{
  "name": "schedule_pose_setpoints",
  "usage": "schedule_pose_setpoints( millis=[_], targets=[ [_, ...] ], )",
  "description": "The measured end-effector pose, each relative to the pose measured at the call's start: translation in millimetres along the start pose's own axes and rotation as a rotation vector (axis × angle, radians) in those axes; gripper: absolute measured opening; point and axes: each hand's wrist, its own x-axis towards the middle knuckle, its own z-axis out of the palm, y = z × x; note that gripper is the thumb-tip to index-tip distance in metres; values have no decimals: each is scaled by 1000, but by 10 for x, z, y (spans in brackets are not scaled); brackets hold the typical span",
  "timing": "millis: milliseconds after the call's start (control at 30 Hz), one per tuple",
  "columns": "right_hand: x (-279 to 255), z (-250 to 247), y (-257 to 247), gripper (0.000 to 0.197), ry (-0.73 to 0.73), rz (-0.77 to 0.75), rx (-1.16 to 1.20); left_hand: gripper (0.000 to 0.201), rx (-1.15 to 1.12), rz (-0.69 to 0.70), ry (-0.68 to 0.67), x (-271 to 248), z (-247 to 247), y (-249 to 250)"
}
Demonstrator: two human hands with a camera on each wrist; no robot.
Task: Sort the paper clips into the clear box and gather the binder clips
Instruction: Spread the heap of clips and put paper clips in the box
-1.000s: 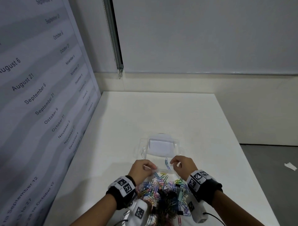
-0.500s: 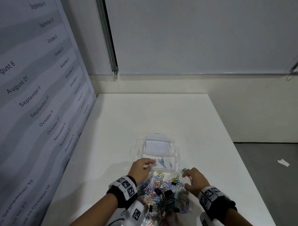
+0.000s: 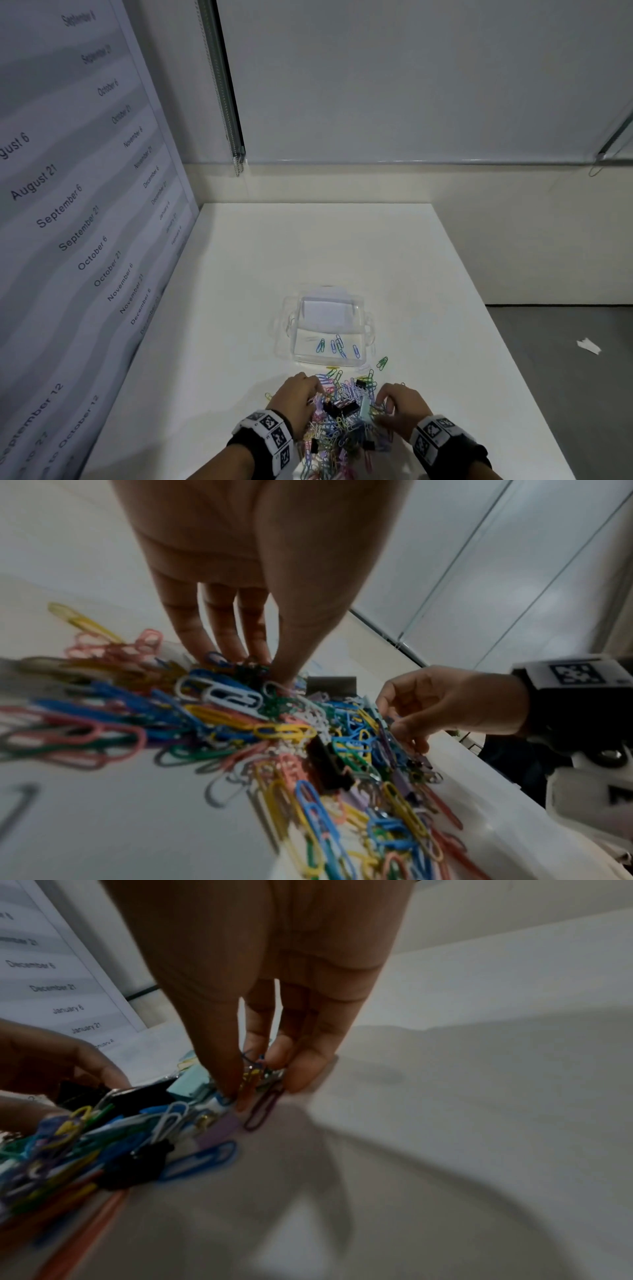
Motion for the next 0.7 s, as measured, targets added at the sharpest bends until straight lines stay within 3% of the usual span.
schedule_pose_setpoints(
  millis=[100, 200, 400, 533, 700],
  targets=[
    [-6, -42, -13, 31, -10, 3, -8, 26, -35, -35, 18, -29, -24, -49],
    [-9, -62, -40, 30, 76, 12, 12, 20, -105, -47, 43, -39, -76, -83],
    [-14, -136, -125, 40, 205, 78, 96, 28, -376, -82, 113, -48, -195, -89],
    [14, -308, -358, 32, 191, 51, 121, 31, -471, -98, 135, -67, -222, -116],
    [179, -414, -629, 30, 322, 50, 317, 31, -575, -138, 125, -75, -164, -218]
  ],
)
